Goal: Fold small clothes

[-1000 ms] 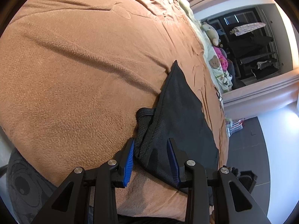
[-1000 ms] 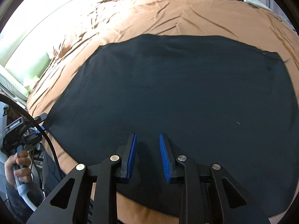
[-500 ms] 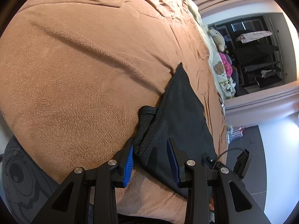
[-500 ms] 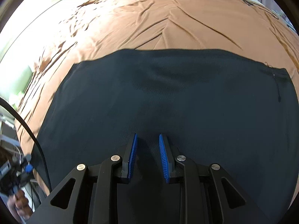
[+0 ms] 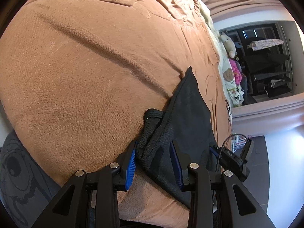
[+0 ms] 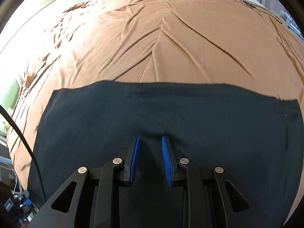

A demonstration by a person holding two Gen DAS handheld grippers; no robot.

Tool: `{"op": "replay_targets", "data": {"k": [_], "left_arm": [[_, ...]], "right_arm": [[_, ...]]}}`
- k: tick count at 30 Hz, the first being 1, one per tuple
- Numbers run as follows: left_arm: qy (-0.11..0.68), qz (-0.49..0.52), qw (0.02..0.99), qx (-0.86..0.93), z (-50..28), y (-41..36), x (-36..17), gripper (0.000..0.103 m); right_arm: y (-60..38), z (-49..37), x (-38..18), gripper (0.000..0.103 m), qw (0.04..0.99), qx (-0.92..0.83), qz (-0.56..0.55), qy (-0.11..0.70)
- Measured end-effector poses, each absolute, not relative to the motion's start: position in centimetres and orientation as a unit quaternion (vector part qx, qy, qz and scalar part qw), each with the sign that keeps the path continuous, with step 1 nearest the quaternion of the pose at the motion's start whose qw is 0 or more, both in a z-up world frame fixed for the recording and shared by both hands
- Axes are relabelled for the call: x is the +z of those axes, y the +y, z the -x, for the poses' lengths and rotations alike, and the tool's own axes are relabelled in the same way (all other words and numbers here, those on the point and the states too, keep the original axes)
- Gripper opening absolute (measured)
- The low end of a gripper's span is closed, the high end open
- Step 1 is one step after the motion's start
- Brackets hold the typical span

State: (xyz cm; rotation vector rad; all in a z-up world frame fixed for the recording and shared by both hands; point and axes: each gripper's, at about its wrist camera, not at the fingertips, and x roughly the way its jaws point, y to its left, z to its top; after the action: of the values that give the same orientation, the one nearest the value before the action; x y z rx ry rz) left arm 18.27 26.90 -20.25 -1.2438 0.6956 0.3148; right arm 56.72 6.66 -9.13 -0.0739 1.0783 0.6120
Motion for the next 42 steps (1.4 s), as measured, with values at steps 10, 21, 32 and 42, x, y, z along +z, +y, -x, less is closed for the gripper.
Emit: {"op": "replay_targets", "data": {"k": [10,21,32,42], "left_arm": [[0.310,0.574,0.744,0.144,-18.1,26.9,-20.6,0.036],[0.309,0.577,0.747,0.118,-18.6,26.7,-20.9,0.026],[0.301,0.584,0.748,0.090,-18.6,26.9,-21.3,0.005],[0.278,0.573,0.769,0.053,-19.1,26.9,-18.6,0.003]], "right_arm": [[9.0,-59.8,-9.5,0.012,0.824,0.264,0.063,0.497],[8.0,-56.7,-9.3,0.011,0.799,0.298,0.050,0.520],[5.7,-49.6,-10.2,0.012,0.772,0.338,0.050,0.536],[2.5,-44.6,-10.4,0.012,0.758,0.364,0.028,0.540]]}}
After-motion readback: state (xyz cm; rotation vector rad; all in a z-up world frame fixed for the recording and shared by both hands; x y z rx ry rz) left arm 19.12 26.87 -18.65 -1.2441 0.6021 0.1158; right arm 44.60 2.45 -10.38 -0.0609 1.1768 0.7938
